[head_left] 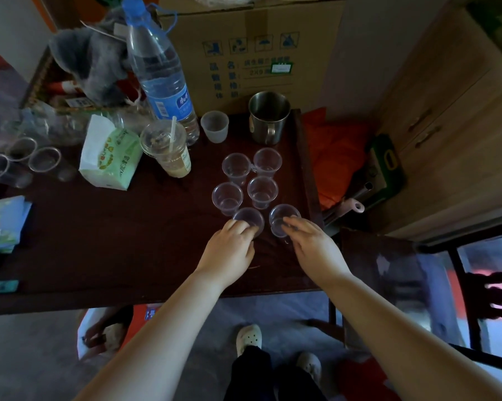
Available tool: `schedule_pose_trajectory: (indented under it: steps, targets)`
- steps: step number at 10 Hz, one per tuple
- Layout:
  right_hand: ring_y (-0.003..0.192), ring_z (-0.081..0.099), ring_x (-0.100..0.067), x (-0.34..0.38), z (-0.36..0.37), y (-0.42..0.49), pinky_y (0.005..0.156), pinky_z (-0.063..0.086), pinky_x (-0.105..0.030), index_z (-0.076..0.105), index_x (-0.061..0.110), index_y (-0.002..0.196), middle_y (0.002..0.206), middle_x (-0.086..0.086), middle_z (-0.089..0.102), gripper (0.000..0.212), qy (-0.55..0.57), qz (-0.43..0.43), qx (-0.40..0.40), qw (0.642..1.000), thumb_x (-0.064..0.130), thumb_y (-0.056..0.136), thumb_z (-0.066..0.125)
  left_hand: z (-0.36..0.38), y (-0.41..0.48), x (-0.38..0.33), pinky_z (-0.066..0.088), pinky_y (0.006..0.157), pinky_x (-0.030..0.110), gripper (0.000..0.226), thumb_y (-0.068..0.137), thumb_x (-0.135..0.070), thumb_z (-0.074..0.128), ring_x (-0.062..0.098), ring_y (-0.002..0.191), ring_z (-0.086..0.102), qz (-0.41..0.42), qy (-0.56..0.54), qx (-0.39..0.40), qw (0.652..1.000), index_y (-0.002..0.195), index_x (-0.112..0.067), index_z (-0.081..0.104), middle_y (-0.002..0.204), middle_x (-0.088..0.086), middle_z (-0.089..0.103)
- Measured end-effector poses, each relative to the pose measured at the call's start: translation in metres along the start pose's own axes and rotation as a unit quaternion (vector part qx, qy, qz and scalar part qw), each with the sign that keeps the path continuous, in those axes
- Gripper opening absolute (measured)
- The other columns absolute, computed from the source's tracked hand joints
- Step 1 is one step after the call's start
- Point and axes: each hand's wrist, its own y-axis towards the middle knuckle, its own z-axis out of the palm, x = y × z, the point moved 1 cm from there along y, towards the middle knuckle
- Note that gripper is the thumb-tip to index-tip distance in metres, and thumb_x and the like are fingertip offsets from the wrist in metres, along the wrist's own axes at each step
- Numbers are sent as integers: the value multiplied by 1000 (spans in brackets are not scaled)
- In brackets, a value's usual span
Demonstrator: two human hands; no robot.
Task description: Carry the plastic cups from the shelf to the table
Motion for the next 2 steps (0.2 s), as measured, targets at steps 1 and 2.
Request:
schedule_pose_trajectory:
  steps: [1, 2]
  targets:
    - [126, 41, -17, 2, -2, -2, 99, 38, -29, 58, 13, 121, 133, -1, 53, 34, -2, -8, -16, 1000, 4, 90, 49, -3, -2, 1, 47, 81, 30, 37, 86, -14, 50, 18, 111, 47, 11, 4, -17, 1000, 122, -12, 54, 115, 1, 58]
    - [119, 45, -15, 10, -10, -5, 93, 42, -28, 59, 16, 120, 127, 1, 55, 32, -9, -7, -42, 999, 9, 90, 51, -14, -4, -5, 46, 80, 29, 35, 85, -13, 52, 18, 110, 48, 23, 9, -35, 999, 120, -13, 55, 114, 0, 58]
